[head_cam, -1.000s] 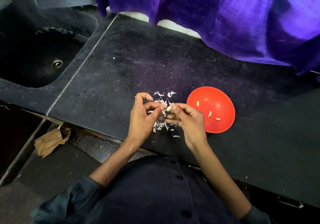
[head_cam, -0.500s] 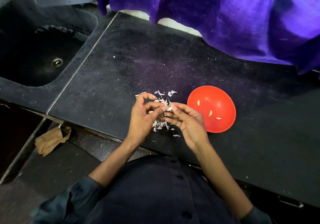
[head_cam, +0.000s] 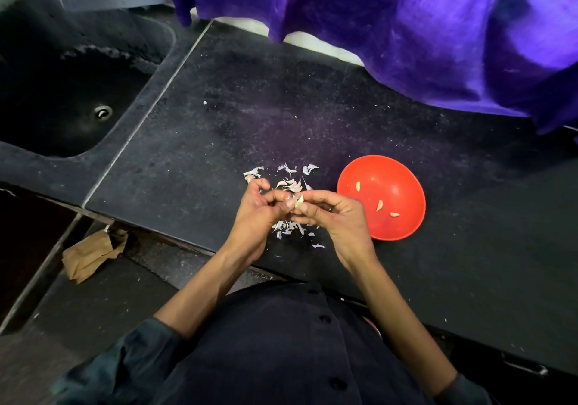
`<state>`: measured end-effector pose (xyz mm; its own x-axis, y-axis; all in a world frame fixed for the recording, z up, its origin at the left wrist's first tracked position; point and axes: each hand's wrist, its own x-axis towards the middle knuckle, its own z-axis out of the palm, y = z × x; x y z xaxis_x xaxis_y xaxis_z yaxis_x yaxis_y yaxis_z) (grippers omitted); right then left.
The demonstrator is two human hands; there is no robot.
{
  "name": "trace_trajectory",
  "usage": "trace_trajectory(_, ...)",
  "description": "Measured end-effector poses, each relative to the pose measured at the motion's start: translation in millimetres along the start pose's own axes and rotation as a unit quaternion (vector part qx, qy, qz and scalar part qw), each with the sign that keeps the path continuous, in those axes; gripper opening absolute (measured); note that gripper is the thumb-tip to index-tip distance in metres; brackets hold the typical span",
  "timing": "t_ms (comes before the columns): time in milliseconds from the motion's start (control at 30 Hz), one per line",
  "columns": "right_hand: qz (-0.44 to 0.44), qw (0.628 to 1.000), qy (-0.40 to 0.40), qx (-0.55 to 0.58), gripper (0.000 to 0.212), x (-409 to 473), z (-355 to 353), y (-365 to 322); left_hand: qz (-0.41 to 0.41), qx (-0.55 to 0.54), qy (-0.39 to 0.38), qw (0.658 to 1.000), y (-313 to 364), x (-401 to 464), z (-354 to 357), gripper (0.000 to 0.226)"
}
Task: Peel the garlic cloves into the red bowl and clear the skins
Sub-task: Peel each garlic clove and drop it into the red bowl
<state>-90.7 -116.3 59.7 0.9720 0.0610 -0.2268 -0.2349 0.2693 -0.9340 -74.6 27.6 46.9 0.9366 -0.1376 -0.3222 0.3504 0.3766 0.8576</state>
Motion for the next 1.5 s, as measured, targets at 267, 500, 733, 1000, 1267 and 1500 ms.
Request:
trace_trajectory(267, -0.034, 0.996, 0.039, -0.075, 0.017, 1.8, -1.5, 4.4, -0.014, 0.010, 0.015, 1.000, -2.6, 0.5, 7.3, 0.040)
trace_trajectory(500, -0.044, 0.995, 0.033, -0.085, 0.012, 2.7, 2.7, 4.4, 0.047, 0.074, 0.040, 0.995, -6.0, 1.5, 9.4, 0.042)
trace_trajectory(733, -0.054, 0.989, 0.036, -0.129, 0.018, 1.0, 1.9, 4.6, 0.083, 0.118, 0.056, 0.988, -6.9, 2.3, 8.2, 0.040)
trace_trajectory(1000, -0.052, 0.983, 0.028, -0.171, 0.033, 3.0, -0.8, 6.7, 0.094, 0.119, 0.085, 0.985, -5.9, 3.3, 5.6, 0.036)
trace_trajectory(1267, -0.060, 0.986, 0.039, -0.148, 0.022, 2.3, -4.6, 5.2, 0.122, 0.125, 0.080, 0.981, 0.7, 7.5, -4.0, 0.030)
trace_trajectory(1500, -0.070, 0.984, 0.056, -0.154, 0.031, 5.8, -10.2, 10.3, 0.114, 0.190, 0.069, 0.973, -2.1, 9.3, -4.9, 0.025)
